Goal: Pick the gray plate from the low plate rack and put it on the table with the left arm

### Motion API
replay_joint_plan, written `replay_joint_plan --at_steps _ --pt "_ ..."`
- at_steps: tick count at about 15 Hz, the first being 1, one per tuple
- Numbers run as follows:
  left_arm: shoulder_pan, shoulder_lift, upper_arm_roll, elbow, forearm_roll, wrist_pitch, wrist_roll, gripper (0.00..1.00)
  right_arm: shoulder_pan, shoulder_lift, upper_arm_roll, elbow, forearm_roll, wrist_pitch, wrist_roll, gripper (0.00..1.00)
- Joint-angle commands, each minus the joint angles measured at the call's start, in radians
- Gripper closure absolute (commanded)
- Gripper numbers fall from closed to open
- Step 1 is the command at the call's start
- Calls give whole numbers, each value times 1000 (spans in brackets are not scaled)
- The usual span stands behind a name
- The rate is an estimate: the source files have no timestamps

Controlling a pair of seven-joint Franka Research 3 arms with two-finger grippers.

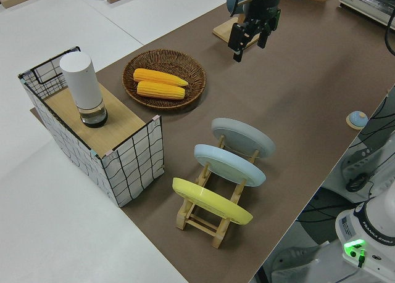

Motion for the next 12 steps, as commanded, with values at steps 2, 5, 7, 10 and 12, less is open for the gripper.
replay_joint_plan --at_steps 2,5,7,10,12 --pt "5 -26 4 -36 -15 21 -1 0 -7 -2 5 6 7 -14 0 13" --pt "3 -26 4 -36 -16 18 1 0 -7 -2 7 6 7 -14 0 11" --pt "8 -26 5 -36 -16 12 1 0 -7 -2 7 6 7 -14 0 11" --pt "11 -26 14 -38 -16 12 2 0 -7 -2 7 6 7 -14 0 11" --pt "12 -29 28 -38 -16 1 2 0 -7 -2 7 6 7 -14 -1 13"
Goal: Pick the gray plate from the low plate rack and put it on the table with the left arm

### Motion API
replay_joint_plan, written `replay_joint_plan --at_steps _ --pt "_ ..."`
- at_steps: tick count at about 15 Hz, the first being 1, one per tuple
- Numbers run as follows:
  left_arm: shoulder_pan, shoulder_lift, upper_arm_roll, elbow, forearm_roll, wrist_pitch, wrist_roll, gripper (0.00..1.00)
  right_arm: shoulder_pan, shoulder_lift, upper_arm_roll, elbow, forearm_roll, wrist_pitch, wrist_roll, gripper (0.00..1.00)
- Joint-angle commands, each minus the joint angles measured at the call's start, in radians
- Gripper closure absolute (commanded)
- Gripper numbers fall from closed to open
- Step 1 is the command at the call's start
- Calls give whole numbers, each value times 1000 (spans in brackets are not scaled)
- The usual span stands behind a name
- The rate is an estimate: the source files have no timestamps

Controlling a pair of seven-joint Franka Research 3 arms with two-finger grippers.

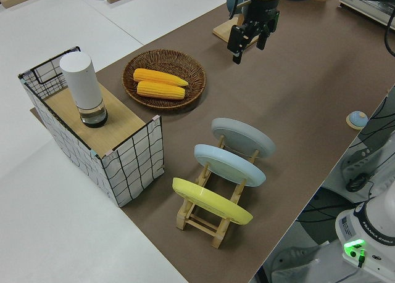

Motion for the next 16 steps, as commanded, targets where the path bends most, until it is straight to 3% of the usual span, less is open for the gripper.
replay_joint_plan --at_steps 1,4,7,11,16 --pt "8 -29 44 -31 -16 -4 13 0 -7 -2 7 6 7 -14 -1 13" --pt "10 -29 128 -31 -16 -4 143 0 -7 -2 5 6 7 -14 0 11" --pt "10 -32 214 -30 -16 -8 163 2 -7 -2 7 6 7 -14 -1 11" --pt "11 -41 283 -33 -4 -30 165 2 -7 -2 7 6 7 -14 0 11" --pt "10 -60 284 -76 21 -25 162 2 -7 -2 5 6 7 -14 -1 11"
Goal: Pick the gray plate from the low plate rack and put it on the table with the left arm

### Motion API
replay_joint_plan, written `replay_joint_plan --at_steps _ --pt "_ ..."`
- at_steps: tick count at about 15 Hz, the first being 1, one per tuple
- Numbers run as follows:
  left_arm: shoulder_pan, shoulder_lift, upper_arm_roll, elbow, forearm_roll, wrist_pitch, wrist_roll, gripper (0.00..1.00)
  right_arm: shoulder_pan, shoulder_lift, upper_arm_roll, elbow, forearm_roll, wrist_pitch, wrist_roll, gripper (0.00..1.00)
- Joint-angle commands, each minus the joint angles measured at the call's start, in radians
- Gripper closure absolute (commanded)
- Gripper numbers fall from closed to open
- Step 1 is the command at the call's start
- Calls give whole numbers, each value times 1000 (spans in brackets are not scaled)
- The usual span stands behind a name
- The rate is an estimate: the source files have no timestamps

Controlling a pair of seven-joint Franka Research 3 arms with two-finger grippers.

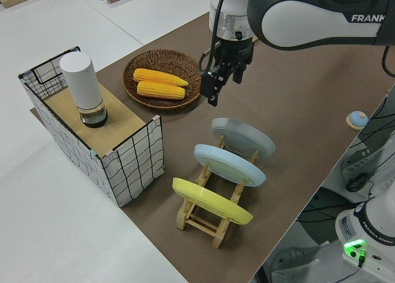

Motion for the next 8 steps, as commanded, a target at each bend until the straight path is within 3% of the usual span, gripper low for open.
replay_joint_plan --at_steps 1,8 --pt "-10 -58 0 -84 18 12 3 2 -7 -2 7 6 7 -14 0 11" --pt "-18 -145 -4 -280 48 145 0 2 -7 -2 5 6 7 -14 0 13"
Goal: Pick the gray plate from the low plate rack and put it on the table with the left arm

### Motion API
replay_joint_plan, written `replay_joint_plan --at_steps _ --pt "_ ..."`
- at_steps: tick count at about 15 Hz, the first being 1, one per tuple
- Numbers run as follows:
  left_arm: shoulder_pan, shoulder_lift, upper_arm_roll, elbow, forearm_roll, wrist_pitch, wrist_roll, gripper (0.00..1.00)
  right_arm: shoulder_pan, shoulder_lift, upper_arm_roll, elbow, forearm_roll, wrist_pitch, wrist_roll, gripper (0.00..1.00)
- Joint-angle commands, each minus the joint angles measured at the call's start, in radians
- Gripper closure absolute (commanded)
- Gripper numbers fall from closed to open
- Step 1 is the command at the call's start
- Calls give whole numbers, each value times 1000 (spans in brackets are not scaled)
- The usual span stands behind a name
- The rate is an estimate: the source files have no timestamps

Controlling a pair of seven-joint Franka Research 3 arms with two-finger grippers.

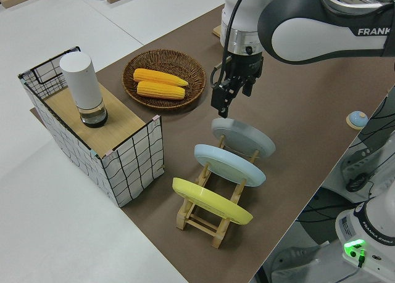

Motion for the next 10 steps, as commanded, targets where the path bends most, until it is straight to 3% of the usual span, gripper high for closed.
replay_joint_plan --at_steps 1,10 --pt "-9 -84 5 -156 17 113 0 2 -7 -2 7 6 7 -14 0 13" --pt "1 -98 5 -290 19 265 5 5 -7 -2 7 6 7 -14 -1 13"
